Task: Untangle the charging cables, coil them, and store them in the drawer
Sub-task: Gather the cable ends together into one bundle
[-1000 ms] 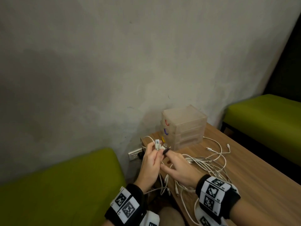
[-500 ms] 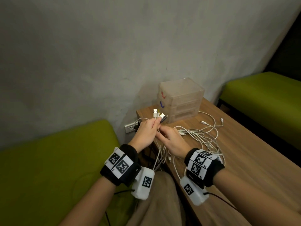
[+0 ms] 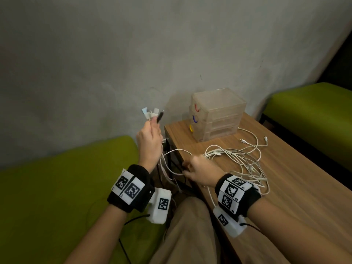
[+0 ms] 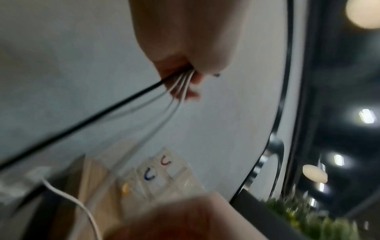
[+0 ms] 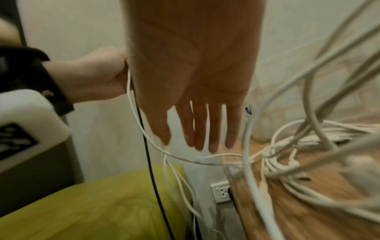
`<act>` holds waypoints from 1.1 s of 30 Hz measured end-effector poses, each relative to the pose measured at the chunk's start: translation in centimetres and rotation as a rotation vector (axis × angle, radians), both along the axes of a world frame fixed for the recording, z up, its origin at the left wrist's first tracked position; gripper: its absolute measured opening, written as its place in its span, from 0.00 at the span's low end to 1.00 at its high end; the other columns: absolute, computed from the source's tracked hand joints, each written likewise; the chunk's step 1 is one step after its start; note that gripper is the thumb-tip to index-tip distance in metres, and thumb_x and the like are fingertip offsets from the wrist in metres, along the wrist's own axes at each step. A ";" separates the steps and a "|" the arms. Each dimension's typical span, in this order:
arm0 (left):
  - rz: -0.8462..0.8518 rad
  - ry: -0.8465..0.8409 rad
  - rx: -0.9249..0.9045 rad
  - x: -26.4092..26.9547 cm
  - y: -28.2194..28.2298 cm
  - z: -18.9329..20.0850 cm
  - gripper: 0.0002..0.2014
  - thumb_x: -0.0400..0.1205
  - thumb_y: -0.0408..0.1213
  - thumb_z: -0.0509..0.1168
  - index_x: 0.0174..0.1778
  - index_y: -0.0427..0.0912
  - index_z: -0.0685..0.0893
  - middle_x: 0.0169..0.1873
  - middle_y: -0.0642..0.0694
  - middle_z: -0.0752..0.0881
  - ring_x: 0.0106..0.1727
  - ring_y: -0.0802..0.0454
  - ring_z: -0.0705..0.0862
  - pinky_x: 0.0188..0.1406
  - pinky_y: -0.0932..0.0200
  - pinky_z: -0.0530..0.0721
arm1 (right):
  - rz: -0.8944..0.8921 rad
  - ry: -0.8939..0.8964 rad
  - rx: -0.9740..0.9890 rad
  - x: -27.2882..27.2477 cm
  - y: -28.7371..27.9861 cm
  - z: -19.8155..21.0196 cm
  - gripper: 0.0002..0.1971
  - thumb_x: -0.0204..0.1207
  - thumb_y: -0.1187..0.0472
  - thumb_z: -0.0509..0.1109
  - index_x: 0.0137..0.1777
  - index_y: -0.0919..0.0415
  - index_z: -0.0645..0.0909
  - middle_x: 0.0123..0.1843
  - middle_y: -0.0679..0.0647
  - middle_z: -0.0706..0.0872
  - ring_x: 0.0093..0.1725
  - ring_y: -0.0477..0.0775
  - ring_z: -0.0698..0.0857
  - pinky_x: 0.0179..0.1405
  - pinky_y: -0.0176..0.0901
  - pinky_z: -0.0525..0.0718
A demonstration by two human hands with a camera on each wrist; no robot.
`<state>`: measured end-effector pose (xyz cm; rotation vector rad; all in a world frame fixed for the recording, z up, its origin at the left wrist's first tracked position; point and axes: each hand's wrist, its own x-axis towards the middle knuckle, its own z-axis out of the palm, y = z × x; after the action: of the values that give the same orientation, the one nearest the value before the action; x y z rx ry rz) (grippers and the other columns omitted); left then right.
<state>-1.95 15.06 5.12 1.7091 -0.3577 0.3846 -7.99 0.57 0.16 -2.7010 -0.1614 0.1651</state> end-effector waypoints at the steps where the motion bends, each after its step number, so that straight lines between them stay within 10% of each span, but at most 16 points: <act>1: -0.002 0.018 -0.100 0.0 0.0 0.0 0.18 0.87 0.40 0.49 0.29 0.50 0.68 0.18 0.57 0.73 0.20 0.63 0.69 0.23 0.58 0.68 | -0.029 -0.146 0.065 -0.1 -0.1 0.5 0.16 0.77 0.56 0.67 0.63 0.61 0.77 0.58 0.54 0.82 0.56 0.50 0.82 0.55 0.44 0.82; 5: -0.116 -0.044 0.000 -1.8 -1.7 -0.5 0.16 0.85 0.44 0.49 0.30 0.52 0.69 0.19 0.56 0.72 0.20 0.62 0.71 0.24 0.60 0.68 | 0.128 -0.355 0.359 -0.2 0.9 1.0 0.25 0.78 0.55 0.64 0.73 0.62 0.68 0.70 0.55 0.76 0.65 0.47 0.75 0.66 0.37 0.71; 13: -0.100 -0.066 -0.064 -1.5 -2.4 1.6 0.16 0.85 0.45 0.48 0.31 0.50 0.69 0.20 0.56 0.71 0.20 0.62 0.71 0.24 0.59 0.69 | 0.284 -0.205 0.204 -1.0 2.2 -0.1 0.09 0.81 0.61 0.64 0.42 0.67 0.78 0.38 0.65 0.85 0.37 0.57 0.81 0.39 0.42 0.75; 18: 0.011 -0.158 -0.026 -0.7 -2.5 3.1 0.15 0.83 0.47 0.46 0.32 0.48 0.69 0.22 0.54 0.71 0.24 0.54 0.72 0.27 0.53 0.70 | 0.161 -0.199 0.202 -0.2 0.4 0.7 0.26 0.74 0.63 0.67 0.73 0.58 0.68 0.63 0.56 0.83 0.60 0.52 0.81 0.61 0.51 0.81; 23: -0.200 -0.106 0.113 -3.7 -5.0 0.1 0.15 0.87 0.37 0.51 0.34 0.53 0.68 0.24 0.55 0.72 0.25 0.63 0.74 0.25 0.68 0.69 | 0.020 -0.374 0.523 -0.5 -0.4 2.0 0.15 0.76 0.68 0.66 0.62 0.67 0.77 0.54 0.53 0.85 0.49 0.43 0.83 0.52 0.36 0.83; 30: -0.030 -0.234 0.086 -2.3 -5.1 0.8 0.10 0.85 0.32 0.53 0.38 0.41 0.70 0.22 0.58 0.66 0.23 0.67 0.73 0.22 0.74 0.66 | -0.062 -0.107 0.325 -0.3 -3.2 0.8 0.15 0.75 0.68 0.67 0.61 0.63 0.80 0.53 0.55 0.87 0.51 0.49 0.85 0.51 0.36 0.82; 33: -0.056 -0.249 0.108 -2.2 -5.3 0.8 0.10 0.85 0.31 0.53 0.38 0.41 0.70 0.22 0.59 0.65 0.22 0.67 0.72 0.21 0.73 0.65 | -0.009 -0.004 -0.076 -0.3 -4.2 -0.9 0.09 0.75 0.64 0.67 0.53 0.64 0.83 0.50 0.60 0.88 0.51 0.59 0.85 0.51 0.46 0.82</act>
<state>-4.17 9.79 5.88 1.7560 -0.6165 0.5474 -8.33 -3.63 -0.78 -2.7779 -0.1474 0.1660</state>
